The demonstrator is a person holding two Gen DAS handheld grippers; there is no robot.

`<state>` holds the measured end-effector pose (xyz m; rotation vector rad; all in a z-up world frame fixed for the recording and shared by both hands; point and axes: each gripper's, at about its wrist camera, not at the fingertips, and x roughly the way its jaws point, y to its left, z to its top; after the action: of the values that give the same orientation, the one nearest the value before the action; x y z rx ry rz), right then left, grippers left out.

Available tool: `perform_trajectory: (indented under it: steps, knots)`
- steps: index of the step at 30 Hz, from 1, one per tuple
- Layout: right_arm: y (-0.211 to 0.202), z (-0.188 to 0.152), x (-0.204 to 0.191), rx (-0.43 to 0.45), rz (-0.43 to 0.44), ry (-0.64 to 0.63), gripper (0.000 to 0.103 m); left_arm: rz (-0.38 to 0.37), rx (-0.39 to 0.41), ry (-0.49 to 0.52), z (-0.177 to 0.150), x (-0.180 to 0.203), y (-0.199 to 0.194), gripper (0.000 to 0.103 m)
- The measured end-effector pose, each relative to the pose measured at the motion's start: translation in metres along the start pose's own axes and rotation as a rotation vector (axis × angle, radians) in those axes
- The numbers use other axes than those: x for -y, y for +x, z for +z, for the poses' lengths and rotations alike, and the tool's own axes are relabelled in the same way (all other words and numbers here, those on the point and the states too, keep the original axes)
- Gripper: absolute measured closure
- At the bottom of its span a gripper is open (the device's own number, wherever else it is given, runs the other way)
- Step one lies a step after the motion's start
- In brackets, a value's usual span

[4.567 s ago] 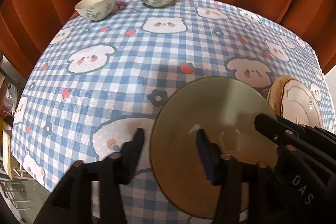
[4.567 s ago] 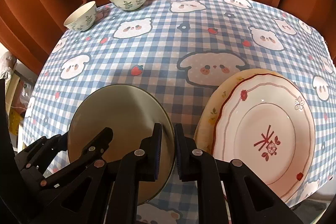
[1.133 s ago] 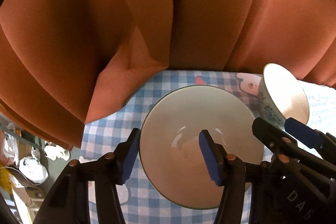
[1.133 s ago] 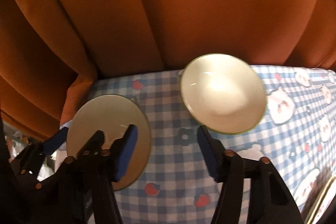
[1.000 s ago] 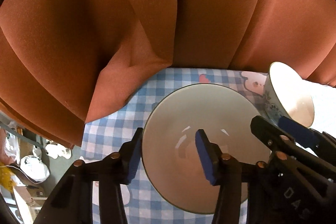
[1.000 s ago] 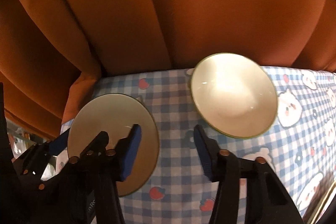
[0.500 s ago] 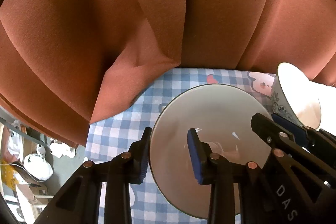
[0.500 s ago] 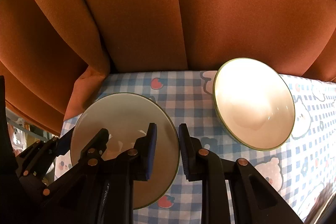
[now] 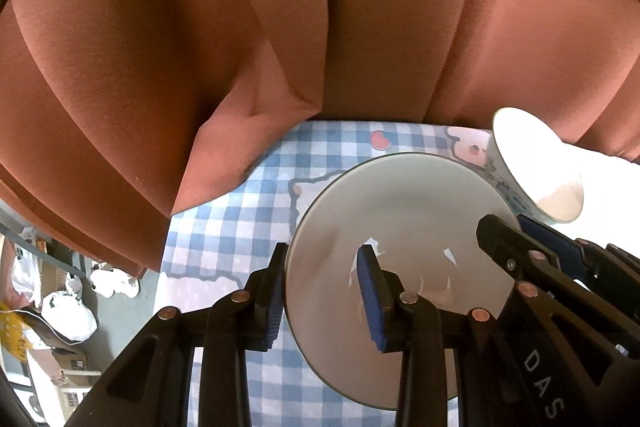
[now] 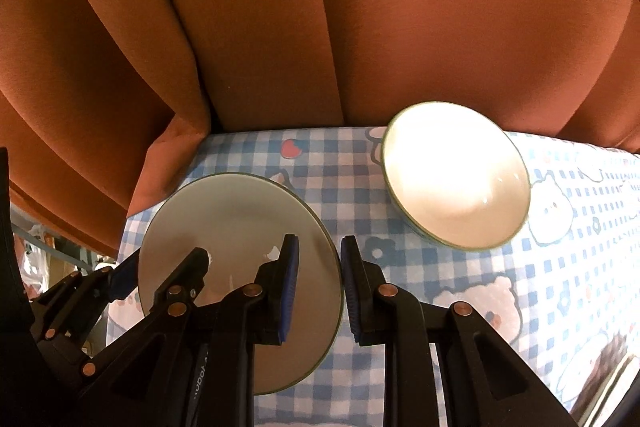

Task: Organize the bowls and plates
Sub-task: 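Lift the second bowl with the left tool while the right tool approaches the last bowl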

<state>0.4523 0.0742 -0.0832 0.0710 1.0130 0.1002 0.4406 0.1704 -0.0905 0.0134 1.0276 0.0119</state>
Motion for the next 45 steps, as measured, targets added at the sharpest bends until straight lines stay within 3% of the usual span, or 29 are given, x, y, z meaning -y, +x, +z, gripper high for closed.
perform_trajectory:
  steps: [30,45]
  knots:
    - [-0.114,-0.066,0.031,0.098,-0.051,0.037,0.078,-0.051,0.097,0.058,-0.055,0.049,-0.105,0.070]
    - [-0.168,-0.104,0.078,0.149,-0.004,0.003,0.078,-0.003,0.141,0.039,-0.098,0.094,-0.153,0.070]
